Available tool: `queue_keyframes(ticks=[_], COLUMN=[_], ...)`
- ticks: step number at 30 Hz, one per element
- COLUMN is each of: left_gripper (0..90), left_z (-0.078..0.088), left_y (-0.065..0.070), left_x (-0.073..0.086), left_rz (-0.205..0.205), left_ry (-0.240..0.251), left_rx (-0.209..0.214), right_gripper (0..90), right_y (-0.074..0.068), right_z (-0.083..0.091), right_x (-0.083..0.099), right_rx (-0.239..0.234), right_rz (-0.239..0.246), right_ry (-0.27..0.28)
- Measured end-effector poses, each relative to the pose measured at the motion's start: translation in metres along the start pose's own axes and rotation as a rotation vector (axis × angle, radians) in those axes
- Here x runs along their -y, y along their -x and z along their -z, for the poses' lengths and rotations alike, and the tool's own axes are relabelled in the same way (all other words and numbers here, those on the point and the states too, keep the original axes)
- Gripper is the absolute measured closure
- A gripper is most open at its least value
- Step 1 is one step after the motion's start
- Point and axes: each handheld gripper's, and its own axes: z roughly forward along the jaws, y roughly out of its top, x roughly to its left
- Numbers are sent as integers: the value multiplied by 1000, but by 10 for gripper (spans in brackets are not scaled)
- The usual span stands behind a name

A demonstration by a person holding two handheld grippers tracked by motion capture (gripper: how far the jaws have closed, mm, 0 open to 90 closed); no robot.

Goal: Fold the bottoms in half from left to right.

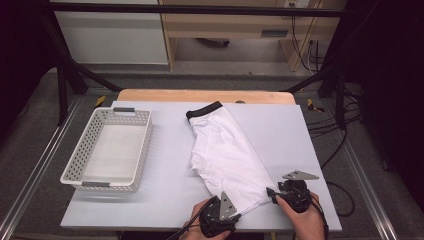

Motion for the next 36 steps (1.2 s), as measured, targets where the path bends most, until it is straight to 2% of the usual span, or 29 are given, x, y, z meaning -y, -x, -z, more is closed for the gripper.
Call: queue_keyframes(ticks=[4,7,9,12,15,18,22,24,27,30,32,36], left_gripper=[548,620,663,690,767,806,852,862,866,866,866,867], left_z=[1,2,2,2,2,2,2,5,12,14,14,14], left_y=[1,5,6,5,3,3,0,-1,-6,-12,-14,-17], left_x=[0,1,1,1,1,1,1,3,8,10,12,12], left_rz=[-12,-36,-48,-50,-49,-56,-36,-43,-15,-3,20,-2], left_ry=[4,5,6,4,4,5,15,19,38,31,36,32], left_rx=[5,6,9,24,29,27,39,38,54,67,82,97], right_gripper=[510,541,587,685,773,820,848,854,855,856,855,856], right_y=[0,-1,-2,-5,-5,-3,-4,-6,-13,-19,-22,-20], right_z=[1,3,4,4,4,2,2,3,3,4,4,3], right_x=[0,2,2,3,4,4,4,3,3,4,4,4], right_rx=[10,17,23,9,-25,-48,-50,-42,-37,-41,-37,-47], right_rz=[-2,5,11,21,20,8,17,28,38,51,66,33], right_ry=[-3,-10,-14,-16,-10,-7,-6,-9,-18,-22,-28,-24])
